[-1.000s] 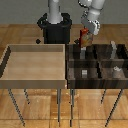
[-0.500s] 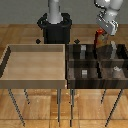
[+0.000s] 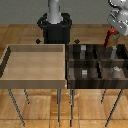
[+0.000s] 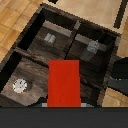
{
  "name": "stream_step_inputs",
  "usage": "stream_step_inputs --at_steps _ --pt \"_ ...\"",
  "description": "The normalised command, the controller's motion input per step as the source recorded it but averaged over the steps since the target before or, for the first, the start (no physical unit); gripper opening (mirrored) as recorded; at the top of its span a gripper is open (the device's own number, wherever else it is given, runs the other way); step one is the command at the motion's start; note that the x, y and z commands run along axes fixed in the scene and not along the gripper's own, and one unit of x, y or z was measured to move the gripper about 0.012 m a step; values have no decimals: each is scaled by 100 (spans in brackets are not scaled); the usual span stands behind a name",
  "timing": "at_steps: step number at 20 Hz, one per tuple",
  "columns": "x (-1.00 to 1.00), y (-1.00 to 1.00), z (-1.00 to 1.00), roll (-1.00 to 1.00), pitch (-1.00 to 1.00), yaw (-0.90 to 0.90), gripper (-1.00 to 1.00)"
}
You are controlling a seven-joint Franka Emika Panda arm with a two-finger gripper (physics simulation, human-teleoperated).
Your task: Place the box of cereal into the appropriate compartment.
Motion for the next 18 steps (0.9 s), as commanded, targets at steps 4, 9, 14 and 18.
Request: stream_step_inputs --at_steps 4,9,14,18 --pt "-100 0 0 0 0 0 -100" --pt "-20 0 -70 0 0 0 -100" --pt "0 0 -100 0 0 0 -100" --pt "0 0 -100 0 0 0 -100"
